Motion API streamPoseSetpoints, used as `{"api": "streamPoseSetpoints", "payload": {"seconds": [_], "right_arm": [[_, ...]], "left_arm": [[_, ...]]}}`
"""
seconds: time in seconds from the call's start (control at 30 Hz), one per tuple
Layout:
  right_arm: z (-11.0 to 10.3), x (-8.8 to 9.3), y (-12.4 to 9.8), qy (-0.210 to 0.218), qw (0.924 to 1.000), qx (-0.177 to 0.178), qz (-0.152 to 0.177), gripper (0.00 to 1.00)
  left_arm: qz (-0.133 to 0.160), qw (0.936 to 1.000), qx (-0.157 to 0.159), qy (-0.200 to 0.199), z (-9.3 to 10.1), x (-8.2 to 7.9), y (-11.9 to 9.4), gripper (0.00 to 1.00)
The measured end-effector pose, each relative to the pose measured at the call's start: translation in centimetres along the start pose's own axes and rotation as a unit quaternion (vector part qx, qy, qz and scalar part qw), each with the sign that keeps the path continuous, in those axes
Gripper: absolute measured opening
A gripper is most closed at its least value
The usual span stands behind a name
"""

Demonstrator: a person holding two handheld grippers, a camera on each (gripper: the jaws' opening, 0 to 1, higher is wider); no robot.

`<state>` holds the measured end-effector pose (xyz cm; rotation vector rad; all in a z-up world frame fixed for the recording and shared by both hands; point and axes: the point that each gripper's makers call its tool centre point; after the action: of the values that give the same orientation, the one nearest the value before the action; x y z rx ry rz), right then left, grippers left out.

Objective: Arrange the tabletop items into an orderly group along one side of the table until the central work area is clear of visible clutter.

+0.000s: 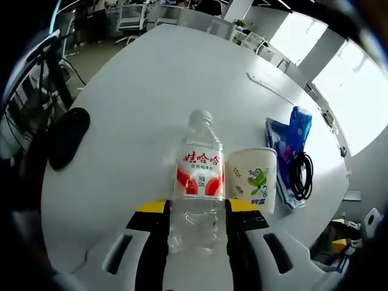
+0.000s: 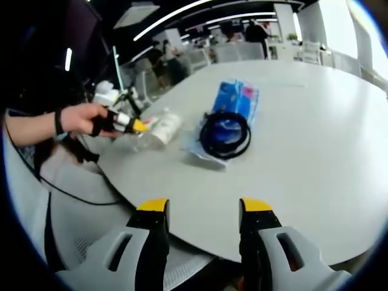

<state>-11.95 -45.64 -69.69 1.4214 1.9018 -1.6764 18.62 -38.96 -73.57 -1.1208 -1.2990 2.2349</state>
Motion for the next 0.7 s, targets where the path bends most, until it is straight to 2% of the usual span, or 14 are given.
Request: {"api": "streamPoseSetpoints", "payload": {"seconds": [0.37, 0.47, 0.7], "right_arm": [[-0.1, 0.3, -0.1, 0.0, 1.0, 0.0, 0.0, 0.44], [-0.1, 0.3, -0.1, 0.001, 1.0, 0.001, 0.002, 0.44], [-0.3, 0.0, 0.1, 0.001, 1.0, -0.001, 0.004, 0.45]], "left_arm": [[-0.004, 1.0, -0.003, -0.008, -0.6, 1.4, -1.0, 0.35], [-0.014, 0.9999, -0.001, -0.005, -0.6, 1.7, -1.1, 0.35], [-0.014, 0.9999, 0.002, 0.006, -0.4, 0.5, -1.3, 0.34]]}}
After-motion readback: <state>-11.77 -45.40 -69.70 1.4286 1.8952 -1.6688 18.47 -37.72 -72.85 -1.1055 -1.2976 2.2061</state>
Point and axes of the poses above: the point that each gripper's makers call its tool centre point, and the gripper's own axes: y roughly forward along the fingers, z roughly to its right, x roughly out of its underside, and after that the axes turned 3 degrees about -x, right-handed
